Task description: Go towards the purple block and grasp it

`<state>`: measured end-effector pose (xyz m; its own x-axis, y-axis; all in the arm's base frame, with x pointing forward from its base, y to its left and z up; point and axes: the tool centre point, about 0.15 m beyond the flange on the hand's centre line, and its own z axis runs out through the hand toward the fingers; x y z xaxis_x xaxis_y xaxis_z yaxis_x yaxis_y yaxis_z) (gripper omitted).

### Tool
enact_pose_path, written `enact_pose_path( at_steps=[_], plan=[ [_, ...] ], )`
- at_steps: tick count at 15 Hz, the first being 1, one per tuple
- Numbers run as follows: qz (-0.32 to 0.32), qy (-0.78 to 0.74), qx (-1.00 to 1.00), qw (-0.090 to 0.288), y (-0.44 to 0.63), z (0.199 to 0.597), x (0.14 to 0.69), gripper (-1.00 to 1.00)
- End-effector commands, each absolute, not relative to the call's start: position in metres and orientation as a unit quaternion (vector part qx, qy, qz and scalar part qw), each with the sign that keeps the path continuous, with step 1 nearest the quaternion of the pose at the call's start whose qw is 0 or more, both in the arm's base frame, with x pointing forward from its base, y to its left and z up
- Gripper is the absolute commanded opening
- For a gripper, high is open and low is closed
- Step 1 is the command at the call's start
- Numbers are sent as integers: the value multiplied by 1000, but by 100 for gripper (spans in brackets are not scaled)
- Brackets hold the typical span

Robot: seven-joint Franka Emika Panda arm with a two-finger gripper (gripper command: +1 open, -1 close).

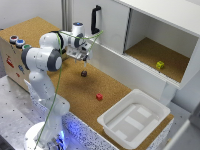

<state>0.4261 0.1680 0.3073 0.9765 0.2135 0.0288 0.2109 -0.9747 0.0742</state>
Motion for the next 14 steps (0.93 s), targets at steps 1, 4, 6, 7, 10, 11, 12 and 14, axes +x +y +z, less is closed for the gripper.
enact_pose_path(
  at_steps=[1, 4, 6, 7, 10, 11, 12, 14],
  plan=[
    [10, 101, 992, 76, 171, 311, 427, 100],
    [10, 101, 992, 76, 171, 311, 427, 100],
    [10, 101, 992, 76, 171, 311, 427, 100],
    [10, 101, 992, 76, 171, 311, 427, 100],
    [10, 101, 992, 76, 171, 311, 427, 100],
    [10, 101, 992, 76, 171, 311, 427, 100],
    [10, 101, 992, 76, 171, 311, 427, 100],
    [18, 107, 993, 35, 168, 307, 426, 100]
  ],
)
